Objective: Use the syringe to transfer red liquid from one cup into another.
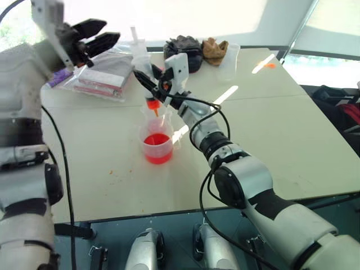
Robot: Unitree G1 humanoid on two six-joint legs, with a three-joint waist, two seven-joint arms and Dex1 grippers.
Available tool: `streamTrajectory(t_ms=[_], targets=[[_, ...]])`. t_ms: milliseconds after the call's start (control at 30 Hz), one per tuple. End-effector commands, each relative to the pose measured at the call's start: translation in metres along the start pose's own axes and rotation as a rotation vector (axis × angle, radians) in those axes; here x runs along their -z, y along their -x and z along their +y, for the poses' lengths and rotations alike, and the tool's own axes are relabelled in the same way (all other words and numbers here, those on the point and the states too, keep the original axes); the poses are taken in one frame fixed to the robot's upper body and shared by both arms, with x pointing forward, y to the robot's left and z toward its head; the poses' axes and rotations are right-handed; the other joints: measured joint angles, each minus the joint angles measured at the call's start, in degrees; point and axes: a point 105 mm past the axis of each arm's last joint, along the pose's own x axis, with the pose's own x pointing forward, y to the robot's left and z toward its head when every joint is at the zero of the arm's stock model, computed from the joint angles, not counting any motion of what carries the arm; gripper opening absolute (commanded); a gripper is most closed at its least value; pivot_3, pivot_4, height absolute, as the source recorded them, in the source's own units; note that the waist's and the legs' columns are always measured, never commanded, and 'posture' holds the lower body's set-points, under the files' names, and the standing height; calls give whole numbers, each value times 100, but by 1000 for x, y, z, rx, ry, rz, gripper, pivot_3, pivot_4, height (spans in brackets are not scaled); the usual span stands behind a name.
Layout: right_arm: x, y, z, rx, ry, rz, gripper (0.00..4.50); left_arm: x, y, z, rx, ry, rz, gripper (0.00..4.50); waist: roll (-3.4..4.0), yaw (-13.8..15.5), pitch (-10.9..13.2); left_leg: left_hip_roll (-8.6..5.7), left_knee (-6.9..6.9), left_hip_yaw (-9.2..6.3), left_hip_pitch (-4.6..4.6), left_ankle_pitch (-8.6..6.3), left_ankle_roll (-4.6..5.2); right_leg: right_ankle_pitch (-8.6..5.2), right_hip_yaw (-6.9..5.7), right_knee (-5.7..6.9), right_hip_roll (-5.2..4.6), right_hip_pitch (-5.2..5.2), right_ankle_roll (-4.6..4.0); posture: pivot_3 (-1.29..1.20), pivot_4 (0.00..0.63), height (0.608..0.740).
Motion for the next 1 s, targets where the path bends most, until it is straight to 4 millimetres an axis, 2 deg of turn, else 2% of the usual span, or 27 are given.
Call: streamTrajectory(t_ms=[33,133,333,733,1000], targets=[[-18,-9,5,-14,36,-58,1476,-13,-18,0,41,-71,-27,2585,0,-6,0,0,0,1,0,0,0,0,0,0,1,0,0,0,150,740],[-15,-9,7,-12,33,-56,1476,-10,-27,-1,64,-96,-10,2585,0,-41,0,1,-1,5,1,0,1,0,1,1,2,-4,0,0,150,740],[-14,-10,8,-5,21,-60,1476,-11,-29,1,86,-113,-4,2585,0,-66,0,4,-2,1,0,0,2,0,1,4,4,-6,1,0,150,740],[-14,-8,4,10,11,-61,1476,-34,3,15,76,-91,-18,2585,0,-80,1,4,-2,-3,-1,-9,17,0,1,4,3,-5,1,0,150,740],[-14,-9,6,5,7,-64,1476,-17,-7,13,75,-112,27,2585,0,-15,1,3,-1,-3,-1,-8,15,0,1,4,3,-3,1,0,150,740]])
